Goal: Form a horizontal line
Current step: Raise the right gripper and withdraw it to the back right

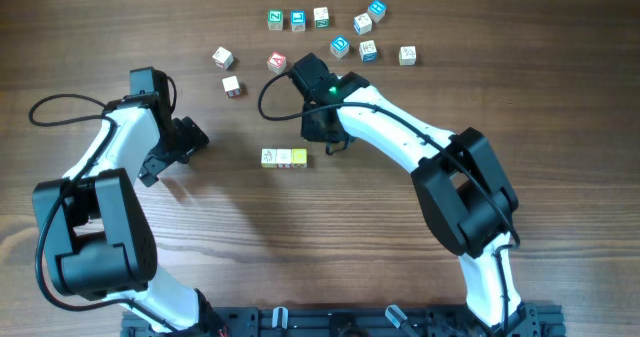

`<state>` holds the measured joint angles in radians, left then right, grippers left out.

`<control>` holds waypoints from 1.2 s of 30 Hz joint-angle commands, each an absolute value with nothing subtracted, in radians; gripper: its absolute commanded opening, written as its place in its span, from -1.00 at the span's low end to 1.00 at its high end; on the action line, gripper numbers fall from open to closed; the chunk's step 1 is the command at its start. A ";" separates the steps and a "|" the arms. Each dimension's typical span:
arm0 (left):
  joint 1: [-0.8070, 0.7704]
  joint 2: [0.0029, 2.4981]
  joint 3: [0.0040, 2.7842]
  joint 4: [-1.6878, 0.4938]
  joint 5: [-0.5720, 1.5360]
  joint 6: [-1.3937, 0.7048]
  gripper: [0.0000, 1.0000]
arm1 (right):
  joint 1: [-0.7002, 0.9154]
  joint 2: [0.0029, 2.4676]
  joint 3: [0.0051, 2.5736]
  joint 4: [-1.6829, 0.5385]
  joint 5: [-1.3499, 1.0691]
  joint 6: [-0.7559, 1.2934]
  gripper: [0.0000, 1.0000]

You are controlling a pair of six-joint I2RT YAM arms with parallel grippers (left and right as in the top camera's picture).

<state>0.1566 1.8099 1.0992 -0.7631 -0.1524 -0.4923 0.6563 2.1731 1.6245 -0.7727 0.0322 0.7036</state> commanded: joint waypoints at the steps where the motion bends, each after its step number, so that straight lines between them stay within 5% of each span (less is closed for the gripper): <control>1: 0.162 1.819 1.099 -0.764 -0.147 -0.506 1.00 | 0.572 2.169 1.615 -0.762 0.057 0.707 -0.92; 9: 0.162 1.819 1.099 -0.764 -0.147 -0.506 1.00 | 0.261 2.169 1.614 -0.802 0.149 0.704 -0.89; 10: 0.162 1.819 1.099 -0.764 -0.147 -0.506 1.00 | 0.226 2.169 1.614 -0.805 0.181 0.678 -0.68; 11: 0.162 1.819 1.099 -0.764 -0.148 -0.506 1.00 | 0.181 2.169 1.614 -0.805 0.204 0.610 -0.10; 12: 0.162 1.819 1.099 -0.764 -0.147 -0.506 1.00 | 0.154 2.169 1.614 -0.805 0.206 0.563 0.78; 13: 0.162 1.819 1.099 -0.764 -0.147 -0.506 1.00 | 0.133 2.169 1.614 -0.805 0.205 0.511 0.99; 26: 0.162 1.819 1.099 -0.763 -0.147 -0.506 1.00 | 0.091 2.169 1.614 -0.522 0.205 0.445 0.99; 36: 0.162 1.819 1.099 -0.764 -0.147 -0.506 1.00 | 0.091 2.169 1.614 -0.508 0.205 0.445 0.98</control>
